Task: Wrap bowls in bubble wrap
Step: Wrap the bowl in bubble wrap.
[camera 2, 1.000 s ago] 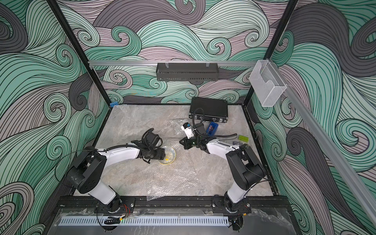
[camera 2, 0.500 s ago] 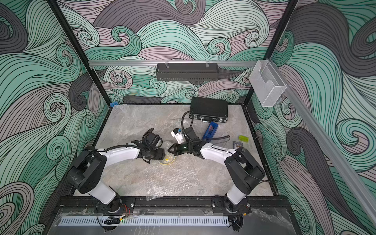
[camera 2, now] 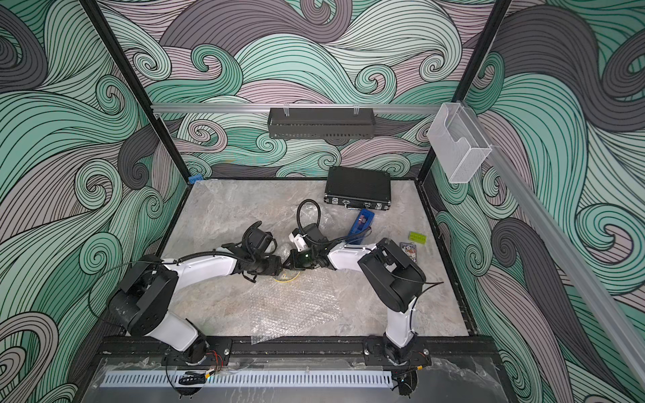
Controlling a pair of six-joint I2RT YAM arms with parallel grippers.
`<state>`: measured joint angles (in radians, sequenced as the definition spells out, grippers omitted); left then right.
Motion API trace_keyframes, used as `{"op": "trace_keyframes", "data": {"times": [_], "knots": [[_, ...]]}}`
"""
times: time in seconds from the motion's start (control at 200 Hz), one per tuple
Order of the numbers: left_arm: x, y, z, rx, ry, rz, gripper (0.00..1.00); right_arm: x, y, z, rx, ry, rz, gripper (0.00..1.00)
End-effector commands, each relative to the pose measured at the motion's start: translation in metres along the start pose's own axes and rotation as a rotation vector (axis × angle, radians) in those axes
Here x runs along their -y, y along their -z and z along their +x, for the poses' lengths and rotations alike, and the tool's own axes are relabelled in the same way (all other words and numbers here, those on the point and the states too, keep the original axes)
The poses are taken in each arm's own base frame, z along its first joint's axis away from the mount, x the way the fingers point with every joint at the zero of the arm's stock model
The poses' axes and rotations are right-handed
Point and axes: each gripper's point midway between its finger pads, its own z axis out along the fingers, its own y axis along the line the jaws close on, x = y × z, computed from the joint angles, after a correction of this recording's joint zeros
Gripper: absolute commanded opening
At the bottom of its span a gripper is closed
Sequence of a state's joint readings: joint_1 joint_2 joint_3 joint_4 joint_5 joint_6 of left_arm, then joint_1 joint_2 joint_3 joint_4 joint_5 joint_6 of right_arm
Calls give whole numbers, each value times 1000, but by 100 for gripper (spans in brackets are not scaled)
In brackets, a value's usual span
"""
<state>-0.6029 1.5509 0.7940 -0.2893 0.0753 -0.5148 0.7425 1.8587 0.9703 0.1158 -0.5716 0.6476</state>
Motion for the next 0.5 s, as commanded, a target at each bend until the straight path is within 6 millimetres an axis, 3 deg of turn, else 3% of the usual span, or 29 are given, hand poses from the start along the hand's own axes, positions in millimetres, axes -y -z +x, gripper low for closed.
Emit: {"op": "trace_keyframes", "data": {"times": [0.0, 0.14, 0.18, 0.32, 0.495], "knots": [[9, 18, -5, 35, 29, 42, 71, 2, -6, 1, -14, -3, 22, 0], [10, 30, -10, 66, 65, 53, 79, 7, -8, 5, -22, 0, 39, 0], [15, 41, -18, 102, 69, 78, 82, 7, -8, 6, -27, 5, 39, 0], [20, 43, -28, 107, 75, 88, 87, 7, -8, 7, -35, 12, 39, 0], [-2, 12, -28, 45, 97, -25, 88, 7, -7, 8, -40, 21, 44, 0]]}}
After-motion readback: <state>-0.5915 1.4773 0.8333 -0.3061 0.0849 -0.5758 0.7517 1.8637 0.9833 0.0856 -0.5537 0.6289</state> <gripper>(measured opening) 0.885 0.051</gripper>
